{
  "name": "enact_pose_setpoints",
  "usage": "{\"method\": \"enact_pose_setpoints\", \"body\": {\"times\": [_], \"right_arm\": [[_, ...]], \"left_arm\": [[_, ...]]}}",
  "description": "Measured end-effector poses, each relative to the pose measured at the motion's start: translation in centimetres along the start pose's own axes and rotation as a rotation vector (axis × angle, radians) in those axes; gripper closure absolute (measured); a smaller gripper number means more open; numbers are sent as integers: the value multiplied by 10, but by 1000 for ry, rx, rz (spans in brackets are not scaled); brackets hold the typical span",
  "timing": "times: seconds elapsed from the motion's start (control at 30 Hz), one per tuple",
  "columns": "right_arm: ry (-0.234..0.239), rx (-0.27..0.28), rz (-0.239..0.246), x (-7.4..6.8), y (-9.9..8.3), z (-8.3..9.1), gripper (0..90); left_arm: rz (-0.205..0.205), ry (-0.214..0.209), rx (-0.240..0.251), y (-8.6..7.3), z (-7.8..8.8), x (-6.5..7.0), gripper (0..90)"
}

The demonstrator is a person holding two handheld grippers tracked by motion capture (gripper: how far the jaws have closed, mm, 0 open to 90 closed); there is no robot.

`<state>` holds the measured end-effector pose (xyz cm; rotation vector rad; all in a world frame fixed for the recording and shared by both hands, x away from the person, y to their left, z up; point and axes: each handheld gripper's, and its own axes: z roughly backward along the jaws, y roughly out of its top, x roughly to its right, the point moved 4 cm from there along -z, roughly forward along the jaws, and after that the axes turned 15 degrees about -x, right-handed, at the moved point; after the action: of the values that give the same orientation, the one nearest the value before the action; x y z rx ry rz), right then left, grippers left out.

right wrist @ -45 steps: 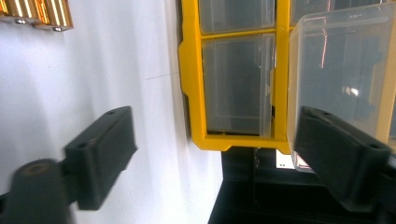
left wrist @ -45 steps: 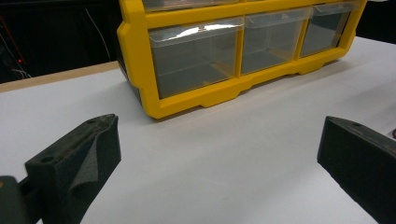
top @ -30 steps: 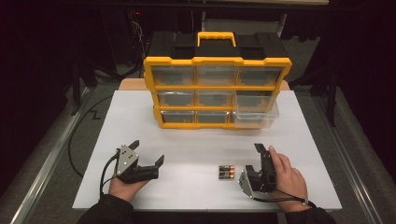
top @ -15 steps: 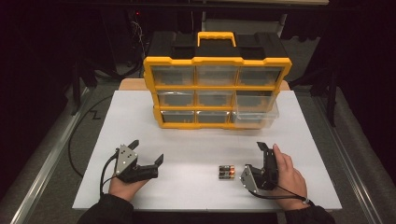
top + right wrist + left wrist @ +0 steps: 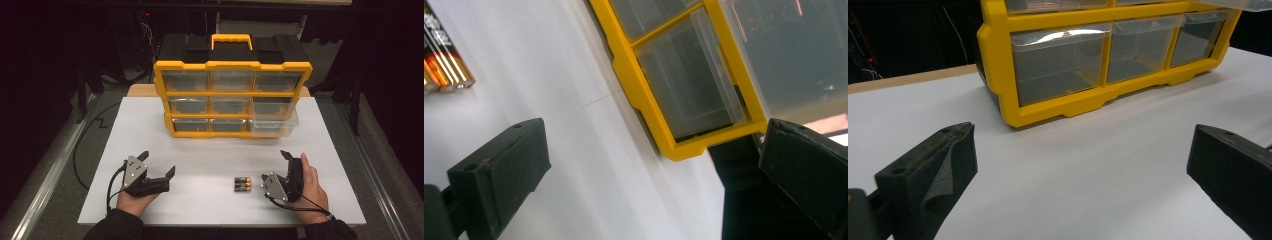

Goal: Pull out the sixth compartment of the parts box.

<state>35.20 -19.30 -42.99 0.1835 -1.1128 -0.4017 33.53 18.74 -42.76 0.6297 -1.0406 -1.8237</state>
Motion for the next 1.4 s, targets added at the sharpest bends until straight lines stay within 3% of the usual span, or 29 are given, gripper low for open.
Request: {"method": "enact_pose_setpoints", "body": {"times": [0.27,0.5,0.7,0.9,1.07,1.13,1.23,1.4], "right_arm": [[98,11,-146,1,-4,-3,13],[153,-2,-258,7,-10,-8,13],[238,21,-409,15,-16,-11,12],[332,50,-592,23,-23,-13,12],[418,48,-779,29,-31,-17,12],[433,47,-824,30,-34,-19,12],[432,53,-840,31,-36,-19,12],[403,69,-811,31,-36,-16,12]], "left_arm": [[11,-4,-14,1,-1,-2,8],[24,14,-9,1,0,-3,8],[25,6,-3,1,0,-5,8],[38,1,10,1,-2,-6,8],[38,13,32,0,0,-9,4],[26,21,33,0,0,-9,3],[22,20,31,0,-1,-9,3],[28,14,26,0,-2,-9,3]]}}
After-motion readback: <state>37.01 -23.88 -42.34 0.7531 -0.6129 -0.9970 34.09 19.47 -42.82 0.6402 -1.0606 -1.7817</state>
